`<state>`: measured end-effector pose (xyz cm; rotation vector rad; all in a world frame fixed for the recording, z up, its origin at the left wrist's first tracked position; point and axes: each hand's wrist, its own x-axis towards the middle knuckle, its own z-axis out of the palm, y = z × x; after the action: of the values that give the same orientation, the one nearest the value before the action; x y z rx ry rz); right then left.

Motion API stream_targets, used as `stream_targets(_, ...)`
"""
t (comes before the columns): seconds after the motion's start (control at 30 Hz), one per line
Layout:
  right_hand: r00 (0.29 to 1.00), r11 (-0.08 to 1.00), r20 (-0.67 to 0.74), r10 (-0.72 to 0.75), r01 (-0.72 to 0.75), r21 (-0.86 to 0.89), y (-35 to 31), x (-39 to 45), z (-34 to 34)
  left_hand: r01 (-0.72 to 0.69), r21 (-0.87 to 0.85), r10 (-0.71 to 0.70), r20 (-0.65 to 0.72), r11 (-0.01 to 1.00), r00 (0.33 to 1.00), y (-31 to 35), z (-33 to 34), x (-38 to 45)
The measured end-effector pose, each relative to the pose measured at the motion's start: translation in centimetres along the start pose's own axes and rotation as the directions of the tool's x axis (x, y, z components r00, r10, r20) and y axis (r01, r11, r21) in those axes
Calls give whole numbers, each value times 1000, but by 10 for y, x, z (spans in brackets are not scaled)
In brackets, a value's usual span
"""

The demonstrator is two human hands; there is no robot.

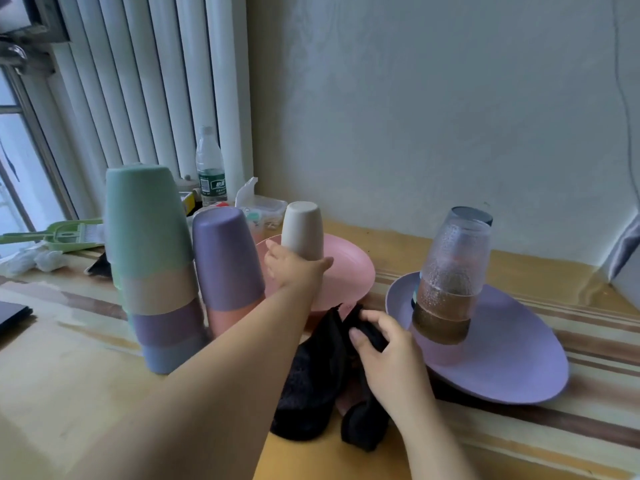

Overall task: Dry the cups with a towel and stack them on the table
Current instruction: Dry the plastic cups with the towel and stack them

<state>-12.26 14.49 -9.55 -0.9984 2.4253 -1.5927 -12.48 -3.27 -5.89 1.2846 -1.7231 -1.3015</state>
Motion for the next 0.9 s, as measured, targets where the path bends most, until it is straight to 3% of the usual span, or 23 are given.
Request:
stream_targets(0.2,1000,999,3,-11,11,45,1,4,-1,-92,-80,98,75,993,992,-2,5,13)
stream_targets(0.4,999,996,-34,-37,40,76,0,2,-1,-213,64,208,69,975,976,-7,9,-7)
stream_targets(0.7,997,995,-43,-60,63,75,0,1,1,-404,333,400,85,852,913,-10,-1,-24)
stream_targets(0.9,997,995,-37,-67,70,77,0,0,1,-499,365,500,100,786,860,0,2,-23)
